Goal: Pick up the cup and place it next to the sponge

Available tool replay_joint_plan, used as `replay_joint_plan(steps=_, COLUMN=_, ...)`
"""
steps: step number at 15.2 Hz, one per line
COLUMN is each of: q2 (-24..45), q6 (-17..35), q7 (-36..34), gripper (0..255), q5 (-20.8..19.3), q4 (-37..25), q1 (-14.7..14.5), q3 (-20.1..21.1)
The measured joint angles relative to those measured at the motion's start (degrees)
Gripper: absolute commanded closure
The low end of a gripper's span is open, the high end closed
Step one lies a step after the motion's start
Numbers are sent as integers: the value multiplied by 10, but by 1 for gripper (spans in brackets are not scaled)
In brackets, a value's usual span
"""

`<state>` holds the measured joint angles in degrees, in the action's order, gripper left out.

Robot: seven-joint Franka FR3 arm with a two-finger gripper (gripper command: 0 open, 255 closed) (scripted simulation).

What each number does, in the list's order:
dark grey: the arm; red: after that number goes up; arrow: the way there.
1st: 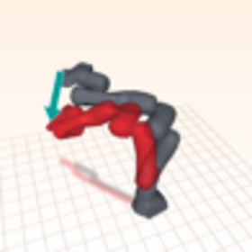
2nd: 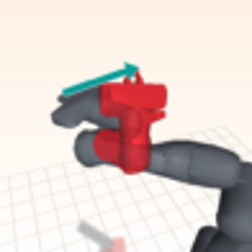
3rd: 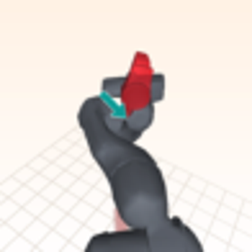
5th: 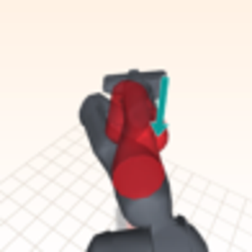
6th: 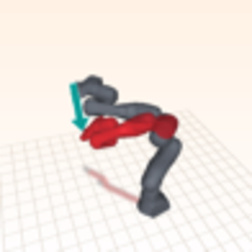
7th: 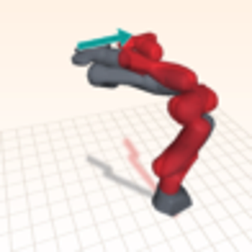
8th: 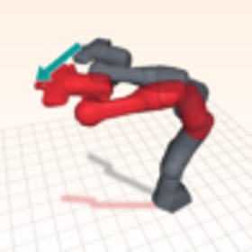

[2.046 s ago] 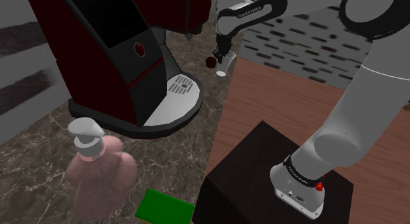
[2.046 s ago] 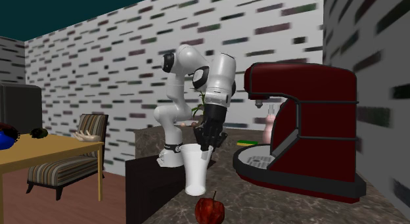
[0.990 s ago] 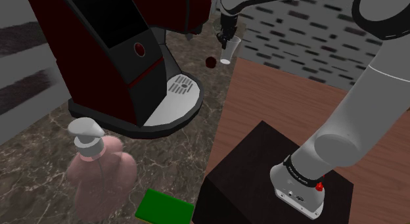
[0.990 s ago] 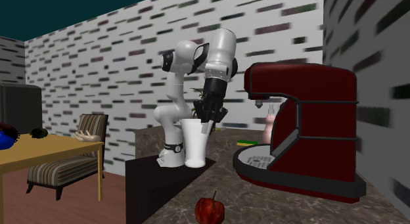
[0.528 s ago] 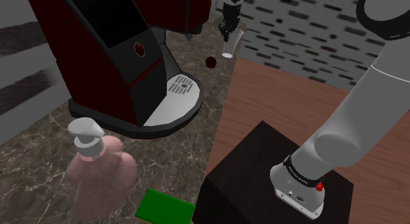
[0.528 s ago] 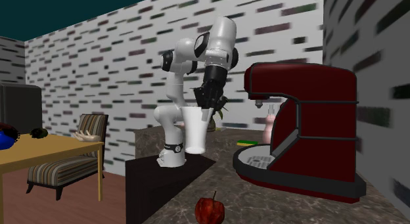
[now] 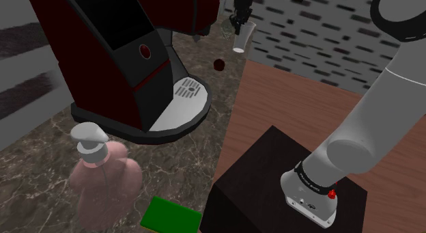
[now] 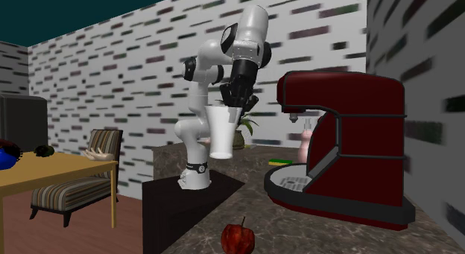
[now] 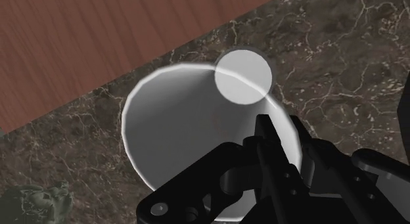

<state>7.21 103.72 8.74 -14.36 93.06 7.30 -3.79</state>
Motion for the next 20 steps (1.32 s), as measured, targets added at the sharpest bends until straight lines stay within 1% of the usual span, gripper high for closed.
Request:
replay_joint_plan(steps=2, q2=-1, q6=-14, q7=3, gripper=255, q5=1, q4=-13, q1=0, q3=0)
replay_joint_plan(steps=4, q2=-16, q6=-19, q7=-8, gripper=255, q5=-1, q4=-1, q1=-7, q3=5)
replay_joint_plan(steps=7, q2=-64, q6=-18, q7=-40, gripper=255, q5=-6, q4=56, q1=-24, q3=19)
replay_joint_plan(steps=13, q2=-130, q6=-27, q7=-107, gripper=255, q5=-6, q4=130, q1=-56, q3=54)
replay_joint_plan(steps=14, q2=-150, q6=-27, q7=-117, gripper=255, q5=-5, q4=154, q1=-61, q3=60)
replay_joint_plan(steps=17, q2=-177, q6=-46, q7=-153, gripper=255, q5=1, q4=171, q1=-79, q3=83)
replay_joint_plan(steps=20, q2=-204, q6=-53, q7=-191, gripper=255, q5=9, q4=200, q1=-96, q3=106)
